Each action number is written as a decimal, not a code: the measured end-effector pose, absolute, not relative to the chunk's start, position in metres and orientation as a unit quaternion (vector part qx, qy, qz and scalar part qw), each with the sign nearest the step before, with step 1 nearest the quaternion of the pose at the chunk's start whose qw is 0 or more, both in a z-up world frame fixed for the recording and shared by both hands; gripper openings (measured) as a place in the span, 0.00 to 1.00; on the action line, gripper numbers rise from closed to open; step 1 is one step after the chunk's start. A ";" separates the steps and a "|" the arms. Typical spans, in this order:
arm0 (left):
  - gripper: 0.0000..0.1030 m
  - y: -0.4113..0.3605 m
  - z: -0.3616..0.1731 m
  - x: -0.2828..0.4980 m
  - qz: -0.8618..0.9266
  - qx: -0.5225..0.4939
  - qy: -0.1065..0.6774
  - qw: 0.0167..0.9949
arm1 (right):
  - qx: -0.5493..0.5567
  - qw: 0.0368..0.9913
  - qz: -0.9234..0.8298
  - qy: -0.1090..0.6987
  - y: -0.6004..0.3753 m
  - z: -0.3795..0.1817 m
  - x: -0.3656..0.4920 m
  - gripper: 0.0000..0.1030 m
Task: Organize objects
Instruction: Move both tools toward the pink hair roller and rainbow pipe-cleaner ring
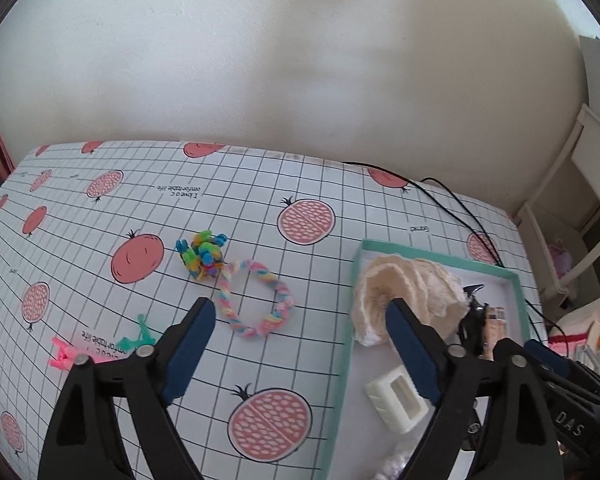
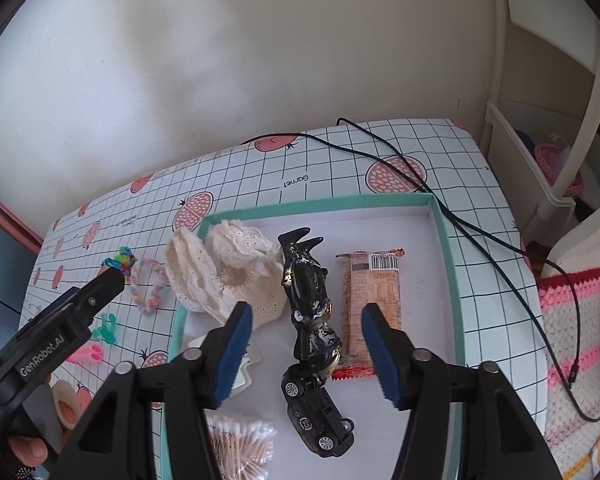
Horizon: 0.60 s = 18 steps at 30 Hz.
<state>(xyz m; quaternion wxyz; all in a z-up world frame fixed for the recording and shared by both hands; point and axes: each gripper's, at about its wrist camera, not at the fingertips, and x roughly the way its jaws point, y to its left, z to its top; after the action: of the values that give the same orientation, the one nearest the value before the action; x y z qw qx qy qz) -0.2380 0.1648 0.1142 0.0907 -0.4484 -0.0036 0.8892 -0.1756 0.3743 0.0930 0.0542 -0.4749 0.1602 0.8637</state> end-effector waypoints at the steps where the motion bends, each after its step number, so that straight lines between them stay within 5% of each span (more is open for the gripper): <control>1: 0.90 0.166 0.114 -0.238 0.890 -0.447 -0.001 0.090 | -0.475 0.055 0.864 0.158 0.374 0.093 -0.176 0.65; 9: 0.94 0.165 0.112 -0.241 0.890 -0.450 0.012 0.079 | -0.474 0.062 0.865 0.155 0.372 0.088 -0.177 0.90; 18: 0.94 0.156 0.112 -0.244 0.889 -0.452 0.004 0.065 | -0.475 0.065 0.864 0.153 0.371 0.084 -0.177 1.00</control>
<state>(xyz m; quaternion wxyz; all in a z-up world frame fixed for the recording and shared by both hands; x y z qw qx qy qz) -0.2443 0.1560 0.1123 0.0647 -0.4525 0.0038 0.8894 -0.1767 0.3708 0.0836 0.0651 -0.4746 0.1527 0.8644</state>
